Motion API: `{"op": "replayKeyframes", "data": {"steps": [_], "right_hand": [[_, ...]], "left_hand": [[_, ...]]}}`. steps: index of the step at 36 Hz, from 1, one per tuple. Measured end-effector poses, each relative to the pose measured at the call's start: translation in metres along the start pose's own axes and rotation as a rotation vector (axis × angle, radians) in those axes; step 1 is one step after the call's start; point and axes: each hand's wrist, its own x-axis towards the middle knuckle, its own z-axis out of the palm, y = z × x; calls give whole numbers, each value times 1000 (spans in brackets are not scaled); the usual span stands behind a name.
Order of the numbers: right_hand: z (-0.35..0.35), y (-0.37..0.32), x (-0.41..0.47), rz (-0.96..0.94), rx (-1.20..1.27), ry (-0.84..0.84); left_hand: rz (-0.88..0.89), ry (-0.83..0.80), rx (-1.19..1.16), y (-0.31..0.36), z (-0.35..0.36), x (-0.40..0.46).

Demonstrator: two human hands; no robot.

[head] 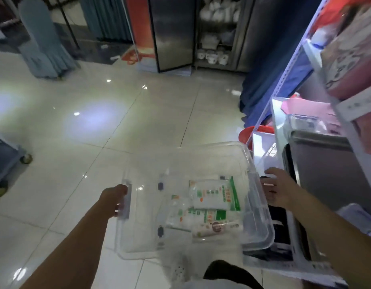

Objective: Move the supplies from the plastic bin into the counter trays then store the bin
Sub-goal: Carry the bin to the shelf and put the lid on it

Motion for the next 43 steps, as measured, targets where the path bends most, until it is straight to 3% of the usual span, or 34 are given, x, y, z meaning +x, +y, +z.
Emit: {"op": "replayKeyframes", "data": {"steps": [11,19,26,34,38,43], "right_hand": [[11,-116,127,52,191,182],[14,-169,219,180,475,310],[27,-210,254,122,664,505],[57,-198,296,184,948,717],[90,-176,317,306,1110,792],[143,-153,359,433,1259,1006]], "left_hand": [[153,-147,294,268,106,146],[192,-196,551,422,222,244],[303,-290,748,536,335,299],[407,-508,1100,607,484,366],[396,-671,1256,615,551,409],[459,-801,1447,595,627,460]]}}
